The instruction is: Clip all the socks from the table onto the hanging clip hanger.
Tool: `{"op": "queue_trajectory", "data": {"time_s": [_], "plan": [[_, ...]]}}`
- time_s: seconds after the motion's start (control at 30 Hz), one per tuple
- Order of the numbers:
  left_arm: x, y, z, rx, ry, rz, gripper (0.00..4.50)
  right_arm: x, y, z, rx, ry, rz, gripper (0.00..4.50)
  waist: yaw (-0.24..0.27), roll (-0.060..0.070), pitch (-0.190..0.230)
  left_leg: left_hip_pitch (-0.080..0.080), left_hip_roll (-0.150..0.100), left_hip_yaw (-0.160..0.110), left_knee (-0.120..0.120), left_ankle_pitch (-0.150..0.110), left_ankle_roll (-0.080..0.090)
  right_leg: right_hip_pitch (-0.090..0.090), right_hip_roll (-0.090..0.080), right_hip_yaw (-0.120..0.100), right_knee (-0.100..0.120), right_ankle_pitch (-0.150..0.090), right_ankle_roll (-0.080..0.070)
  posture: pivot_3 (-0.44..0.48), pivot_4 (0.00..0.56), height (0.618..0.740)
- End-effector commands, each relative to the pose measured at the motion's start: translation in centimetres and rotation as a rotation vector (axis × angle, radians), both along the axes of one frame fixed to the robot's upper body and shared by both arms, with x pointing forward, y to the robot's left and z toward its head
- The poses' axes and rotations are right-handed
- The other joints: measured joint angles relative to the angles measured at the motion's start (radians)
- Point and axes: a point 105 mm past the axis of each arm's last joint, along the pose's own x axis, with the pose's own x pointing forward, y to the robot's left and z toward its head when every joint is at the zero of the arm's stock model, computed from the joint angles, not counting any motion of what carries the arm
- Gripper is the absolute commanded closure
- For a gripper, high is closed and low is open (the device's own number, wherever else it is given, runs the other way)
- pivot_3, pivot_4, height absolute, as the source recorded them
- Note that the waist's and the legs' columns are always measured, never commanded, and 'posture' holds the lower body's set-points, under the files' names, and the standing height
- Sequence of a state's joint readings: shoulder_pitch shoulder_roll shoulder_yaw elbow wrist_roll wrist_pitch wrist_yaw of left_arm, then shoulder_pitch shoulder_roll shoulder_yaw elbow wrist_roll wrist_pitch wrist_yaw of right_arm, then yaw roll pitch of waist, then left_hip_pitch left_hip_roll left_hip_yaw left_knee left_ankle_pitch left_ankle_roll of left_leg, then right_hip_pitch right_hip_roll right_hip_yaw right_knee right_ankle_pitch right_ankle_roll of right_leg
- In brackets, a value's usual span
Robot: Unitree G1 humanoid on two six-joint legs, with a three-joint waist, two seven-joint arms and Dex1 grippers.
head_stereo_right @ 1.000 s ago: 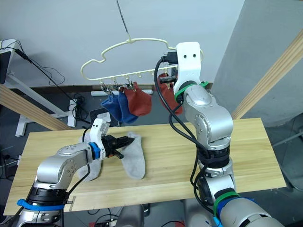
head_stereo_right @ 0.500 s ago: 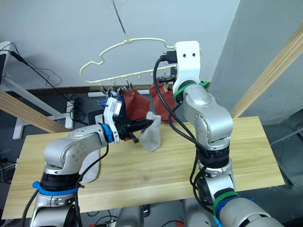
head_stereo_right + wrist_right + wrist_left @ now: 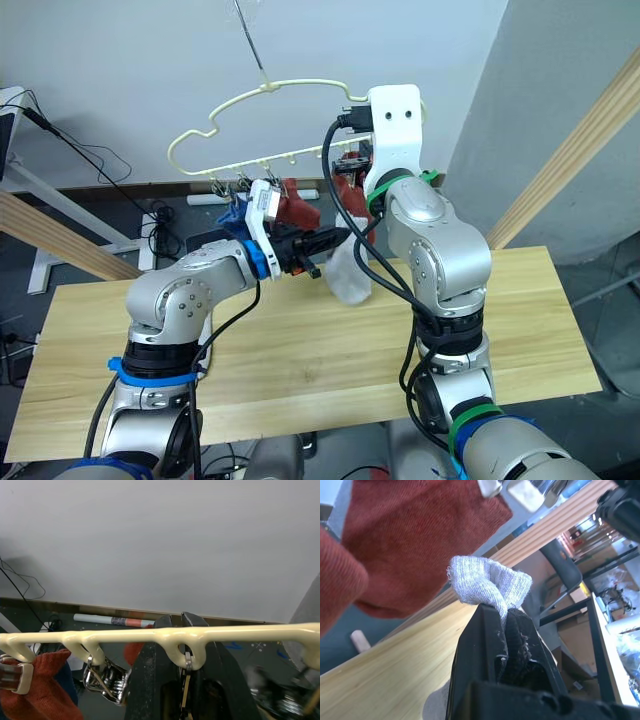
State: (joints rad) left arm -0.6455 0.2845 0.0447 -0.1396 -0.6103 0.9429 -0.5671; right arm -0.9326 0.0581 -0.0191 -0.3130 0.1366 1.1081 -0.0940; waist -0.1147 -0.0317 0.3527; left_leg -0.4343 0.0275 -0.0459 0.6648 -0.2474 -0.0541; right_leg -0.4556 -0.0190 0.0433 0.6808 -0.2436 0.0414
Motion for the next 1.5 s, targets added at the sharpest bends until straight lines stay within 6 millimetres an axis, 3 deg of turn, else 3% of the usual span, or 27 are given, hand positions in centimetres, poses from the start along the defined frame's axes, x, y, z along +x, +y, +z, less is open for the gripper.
{"op": "queue_trajectory", "data": {"time_s": [0.03,0.67,1.27,1.3,1.37,1.5], "plan": [[0.4,-1.1,1.6,-0.027,-0.07,-0.004,4.49,-0.7,0.0,1.9,0.025,-0.068,0.003,4.5,0.001,0.0,0.0,0.0,0.0,0.0,0.0,0.0,0.0,0.0,0.0,0.0,0.0,0.0,0.0,-0.222,0.347,0.74],[2.4,-1.5,3.9,-0.136,-0.11,0.078,4.49,-0.7,0.1,1.8,0.029,-0.061,0.002,4.5,0.0,0.0,0.0,0.0,0.0,0.0,0.0,0.0,0.0,0.0,0.0,0.0,0.0,0.0,0.0,-0.223,0.352,0.74],[2.3,-1.5,4.5,-0.169,-0.101,0.077,4.49,-0.7,0.1,1.6,0.033,-0.051,0.008,4.5,0.0,0.0,0.0,0.0,0.0,0.0,0.0,0.0,0.0,0.0,0.0,0.0,0.0,0.0,0.0,-0.219,0.354,0.74],[2.3,-1.5,4.5,-0.169,-0.101,0.077,4.5,-0.7,0.2,1.5,0.04,-0.041,0.012,4.03,0.0,0.0,0.0,0.0,0.0,0.0,0.0,0.0,0.0,0.0,0.0,0.0,0.0,0.0,0.0,-0.218,0.356,0.74],[2.3,-1.5,4.5,-0.169,-0.1,0.078,4.5,-0.7,0.2,1.4,0.048,-0.03,0.014,3.66,0.0,0.0,0.0,0.0,0.0,0.0,0.0,0.0,0.0,0.0,0.0,0.0,0.0,0.0,0.0,-0.218,0.356,0.74],[2.3,-1.6,4.6,-0.173,-0.096,0.075,4.5,-0.7,0.1,1.5,0.044,-0.035,0.003,2.1,0.0,0.0,0.0,0.0,0.0,0.0,0.0,0.0,0.0,0.0,0.0,0.0,0.0,0.0,0.0,-0.218,0.356,0.74]]}}
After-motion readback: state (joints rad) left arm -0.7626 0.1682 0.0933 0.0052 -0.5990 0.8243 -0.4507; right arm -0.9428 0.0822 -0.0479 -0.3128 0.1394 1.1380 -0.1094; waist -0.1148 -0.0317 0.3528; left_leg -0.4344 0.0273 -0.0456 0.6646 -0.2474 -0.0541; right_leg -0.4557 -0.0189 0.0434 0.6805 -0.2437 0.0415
